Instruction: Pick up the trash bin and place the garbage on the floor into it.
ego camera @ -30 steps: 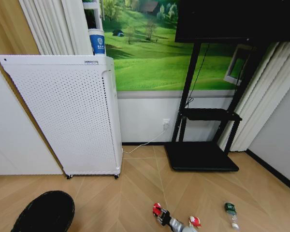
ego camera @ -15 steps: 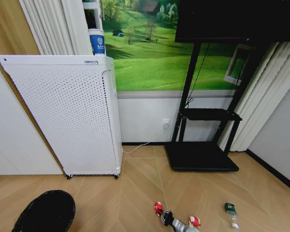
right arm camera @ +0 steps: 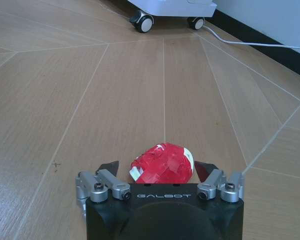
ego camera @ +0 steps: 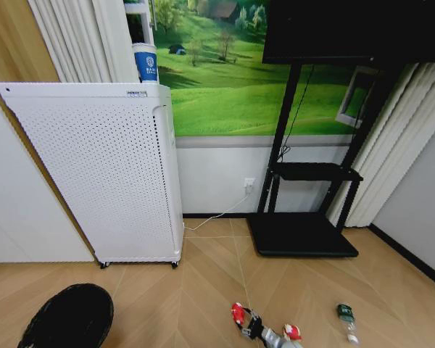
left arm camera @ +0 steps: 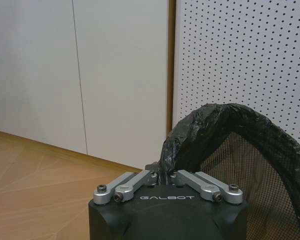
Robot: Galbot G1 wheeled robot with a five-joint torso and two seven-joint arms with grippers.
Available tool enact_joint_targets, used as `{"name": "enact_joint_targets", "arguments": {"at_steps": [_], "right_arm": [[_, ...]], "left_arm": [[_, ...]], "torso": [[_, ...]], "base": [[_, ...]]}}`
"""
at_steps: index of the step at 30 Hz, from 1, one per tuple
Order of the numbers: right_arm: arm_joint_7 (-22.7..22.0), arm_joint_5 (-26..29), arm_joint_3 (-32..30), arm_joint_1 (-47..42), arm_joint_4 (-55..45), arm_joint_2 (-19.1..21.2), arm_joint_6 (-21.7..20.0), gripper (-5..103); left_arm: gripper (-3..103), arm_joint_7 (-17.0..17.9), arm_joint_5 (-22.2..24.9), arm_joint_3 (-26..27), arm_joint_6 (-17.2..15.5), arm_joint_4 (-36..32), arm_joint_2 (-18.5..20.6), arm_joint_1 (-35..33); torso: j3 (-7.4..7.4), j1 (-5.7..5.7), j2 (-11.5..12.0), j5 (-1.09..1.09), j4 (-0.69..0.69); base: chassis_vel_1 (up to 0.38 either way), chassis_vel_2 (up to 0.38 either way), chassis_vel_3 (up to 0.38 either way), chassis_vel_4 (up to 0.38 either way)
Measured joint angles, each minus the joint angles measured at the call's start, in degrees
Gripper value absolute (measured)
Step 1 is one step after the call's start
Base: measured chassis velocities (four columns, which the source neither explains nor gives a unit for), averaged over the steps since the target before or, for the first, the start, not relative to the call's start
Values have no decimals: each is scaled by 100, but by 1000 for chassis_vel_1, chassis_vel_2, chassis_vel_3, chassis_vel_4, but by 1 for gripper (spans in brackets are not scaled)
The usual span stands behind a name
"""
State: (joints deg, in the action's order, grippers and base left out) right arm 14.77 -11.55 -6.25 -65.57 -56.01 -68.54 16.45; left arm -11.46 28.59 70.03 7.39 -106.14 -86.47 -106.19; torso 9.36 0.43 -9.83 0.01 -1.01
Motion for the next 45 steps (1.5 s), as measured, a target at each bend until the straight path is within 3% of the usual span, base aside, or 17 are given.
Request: {"name": "enact_joint_targets", "arguments": {"at_steps": [5,12,18,19,22,27,28,30,32,33,35,37,41,45], "right_arm": [[-126,-78,58,85,107,-66,-29,98],[-180,-167,57,166,256,-66,-4,102],[-190,-281,-3,124,316,-29,17,76],[-190,-281,-3,124,316,-29,17,76],[-183,-316,-31,112,330,-27,39,60],[-179,-315,-35,108,329,-42,72,49],[-179,-304,-36,107,330,-58,105,38],[-179,-283,-36,106,333,-71,139,38],[-188,-247,-41,106,368,-101,242,28],[-188,-247,-41,106,368,-101,242,28],[-198,-235,-59,101,427,-121,363,12],[-198,-232,-67,99,436,-121,389,12],[-195,-177,-94,87,454,-117,493,-2],[-190,-139,-117,68,448,-120,572,13]], "left_arm": [[4,2,41,10,-7,15,2,-4],[4,23,81,11,-47,2,4,9],[4,57,114,2,-67,-27,3,15],[4,57,114,2,-67,-27,3,15],[4,60,132,3,-72,-30,6,8],[4,62,132,3,-72,-29,7,6],[4,63,130,0,-72,-27,6,6],[4,63,127,-5,-74,-25,6,6],[4,64,119,-10,-76,-11,6,10],[4,64,119,-10,-76,-11,6,10],[4,65,106,-11,-79,1,6,11],[4,64,103,-11,-81,2,6,11],[4,62,98,-13,-87,1,6,9],[4,59,97,-14,-97,-23,6,10]], "torso": [[0,0,0,0,1],[0,0,0,-1,0],[0,0,0,-1,0],[0,0,0,-1,0],[0,0,0,-1,0],[0,0,0,-1,0],[0,0,0,-1,0],[0,0,0,0,0],[0,0,0,-1,0],[0,0,0,-1,0],[0,0,0,-1,0],[0,0,0,-1,0],[0,0,0,0,0],[0,0,0,-1,0]], "base": [[0,0,0,0],[0,0,0,0],[0,0,0,0],[0,0,0,0],[0,0,0,0],[0,0,0,0],[0,0,0,0],[0,0,0,0],[0,0,0,0],[0,0,0,0],[0,0,0,0],[0,0,0,0],[0,0,0,0],[0,0,0,0]]}}
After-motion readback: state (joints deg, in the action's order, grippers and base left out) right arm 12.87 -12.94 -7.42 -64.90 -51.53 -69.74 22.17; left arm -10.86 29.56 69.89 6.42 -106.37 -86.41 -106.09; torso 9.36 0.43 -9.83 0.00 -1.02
